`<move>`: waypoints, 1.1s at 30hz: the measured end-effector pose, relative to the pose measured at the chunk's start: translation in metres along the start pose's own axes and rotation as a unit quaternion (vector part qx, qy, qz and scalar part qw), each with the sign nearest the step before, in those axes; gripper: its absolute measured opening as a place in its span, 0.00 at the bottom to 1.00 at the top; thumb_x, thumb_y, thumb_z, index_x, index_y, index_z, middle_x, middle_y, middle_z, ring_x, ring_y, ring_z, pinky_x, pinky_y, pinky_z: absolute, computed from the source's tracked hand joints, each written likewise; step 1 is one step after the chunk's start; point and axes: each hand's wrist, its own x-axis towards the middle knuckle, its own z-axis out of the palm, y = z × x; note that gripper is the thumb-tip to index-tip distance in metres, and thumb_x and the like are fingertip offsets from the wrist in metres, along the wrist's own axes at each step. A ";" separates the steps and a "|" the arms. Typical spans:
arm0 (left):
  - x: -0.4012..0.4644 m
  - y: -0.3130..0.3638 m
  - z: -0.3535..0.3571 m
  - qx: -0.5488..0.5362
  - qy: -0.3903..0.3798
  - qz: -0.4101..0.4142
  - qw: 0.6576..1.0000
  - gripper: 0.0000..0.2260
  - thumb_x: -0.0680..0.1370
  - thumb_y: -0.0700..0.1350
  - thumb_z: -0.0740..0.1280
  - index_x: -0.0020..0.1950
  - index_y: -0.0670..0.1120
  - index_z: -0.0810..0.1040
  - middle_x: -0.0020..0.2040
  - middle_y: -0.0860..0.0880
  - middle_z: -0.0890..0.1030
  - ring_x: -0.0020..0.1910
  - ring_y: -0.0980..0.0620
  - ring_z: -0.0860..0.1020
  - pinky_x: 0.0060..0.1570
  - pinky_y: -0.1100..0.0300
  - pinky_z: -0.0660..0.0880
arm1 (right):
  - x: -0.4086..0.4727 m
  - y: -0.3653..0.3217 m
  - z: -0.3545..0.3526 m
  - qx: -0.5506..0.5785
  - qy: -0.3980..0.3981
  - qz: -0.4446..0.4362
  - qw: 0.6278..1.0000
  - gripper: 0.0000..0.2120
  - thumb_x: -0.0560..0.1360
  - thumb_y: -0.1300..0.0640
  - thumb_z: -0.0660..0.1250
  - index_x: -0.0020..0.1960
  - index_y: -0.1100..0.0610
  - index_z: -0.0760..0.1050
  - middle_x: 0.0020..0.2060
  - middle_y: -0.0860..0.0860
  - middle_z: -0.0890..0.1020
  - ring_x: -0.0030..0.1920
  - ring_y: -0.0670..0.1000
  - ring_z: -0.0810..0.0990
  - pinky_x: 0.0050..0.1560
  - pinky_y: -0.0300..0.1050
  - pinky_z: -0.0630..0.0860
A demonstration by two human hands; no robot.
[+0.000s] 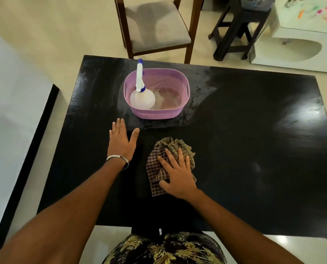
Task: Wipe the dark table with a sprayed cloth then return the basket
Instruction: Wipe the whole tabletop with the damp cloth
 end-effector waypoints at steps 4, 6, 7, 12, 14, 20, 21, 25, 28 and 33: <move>0.012 0.008 -0.010 -0.084 0.031 -0.037 0.995 0.31 0.81 0.61 0.50 0.79 0.45 0.50 0.80 0.48 0.51 0.79 0.51 0.47 0.76 0.53 0.44 | 0.009 0.000 -0.027 0.155 0.080 -0.007 0.985 0.34 0.72 0.41 0.61 0.77 0.42 0.62 0.79 0.48 0.60 0.79 0.59 0.53 0.78 0.63 0.46; 0.021 0.015 -0.018 -0.151 0.053 -0.076 0.984 0.30 0.82 0.60 0.50 0.79 0.46 0.52 0.79 0.48 0.54 0.78 0.50 0.51 0.77 0.51 0.48 | 0.020 0.001 -0.053 0.263 0.211 0.062 0.939 0.27 0.74 0.46 0.63 0.72 0.49 0.70 0.73 0.49 0.71 0.74 0.53 0.67 0.76 0.56 0.58; 0.026 0.019 -0.022 -0.180 0.062 -0.095 0.977 0.29 0.82 0.60 0.50 0.79 0.47 0.53 0.79 0.48 0.56 0.78 0.49 0.54 0.76 0.50 0.51 | 0.031 0.003 -0.067 0.316 0.259 0.117 0.905 0.25 0.77 0.48 0.63 0.72 0.52 0.70 0.71 0.49 0.73 0.72 0.51 0.70 0.74 0.50 0.62; 0.052 0.045 -0.038 -0.282 0.052 -0.151 0.946 0.26 0.82 0.59 0.52 0.76 0.47 0.63 0.75 0.48 0.65 0.74 0.47 0.64 0.73 0.51 0.59 | 0.097 0.014 -0.148 0.539 0.220 0.253 0.773 0.33 0.80 0.42 0.60 0.81 0.51 0.54 0.79 0.50 0.61 0.77 0.52 0.62 0.75 0.52 0.61; 0.062 0.056 -0.041 -0.333 0.024 -0.167 0.927 0.22 0.82 0.59 0.53 0.68 0.49 0.72 0.68 0.49 0.73 0.66 0.48 0.72 0.70 0.49 0.66 | 0.118 0.018 -0.165 0.590 0.169 0.263 0.744 0.37 0.76 0.40 0.62 0.80 0.51 0.55 0.77 0.51 0.64 0.74 0.54 0.67 0.72 0.57 0.67; 0.087 0.071 -0.036 -0.352 -0.014 -0.212 0.912 0.18 0.82 0.49 0.57 0.69 0.41 0.71 0.64 0.44 0.76 0.57 0.47 0.75 0.56 0.55 0.73 | 0.131 0.005 -0.177 0.622 0.102 0.268 0.729 0.16 0.79 0.63 0.56 0.65 0.54 0.72 0.52 0.53 0.81 0.55 0.55 0.79 0.54 0.54 0.80; 0.089 0.071 -0.035 -0.340 -0.010 -0.216 0.915 0.18 0.82 0.47 0.57 0.69 0.40 0.70 0.64 0.42 0.76 0.59 0.45 0.76 0.54 0.56 0.73 | 0.132 0.005 -0.176 0.630 0.095 0.269 0.722 0.15 0.79 0.64 0.56 0.62 0.55 0.72 0.49 0.52 0.80 0.56 0.56 0.79 0.55 0.56 0.80; 0.096 0.074 -0.035 -0.347 -0.009 -0.228 0.910 0.16 0.82 0.44 0.56 0.68 0.41 0.70 0.62 0.41 0.77 0.58 0.43 0.77 0.58 0.51 0.77 | 0.129 0.003 -0.180 0.657 0.105 0.280 0.692 0.12 0.80 0.68 0.54 0.58 0.57 0.70 0.45 0.52 0.78 0.49 0.55 0.79 0.59 0.61 0.79; 0.096 0.081 -0.032 -0.348 -0.015 -0.224 0.910 0.15 0.82 0.44 0.56 0.68 0.41 0.71 0.60 0.42 0.77 0.57 0.43 0.77 0.59 0.49 0.77 | 0.127 0.009 -0.184 0.655 0.120 0.280 0.692 0.13 0.79 0.70 0.53 0.57 0.58 0.70 0.44 0.53 0.78 0.47 0.54 0.79 0.59 0.62 0.79; 0.090 0.116 -0.027 -0.332 -0.036 -0.188 0.924 0.15 0.81 0.42 0.56 0.66 0.39 0.72 0.58 0.41 0.78 0.56 0.40 0.77 0.56 0.46 0.78 | 0.105 0.037 -0.200 0.658 0.140 0.286 0.682 0.17 0.78 0.71 0.53 0.63 0.60 0.72 0.51 0.56 0.79 0.54 0.58 0.80 0.56 0.63 0.80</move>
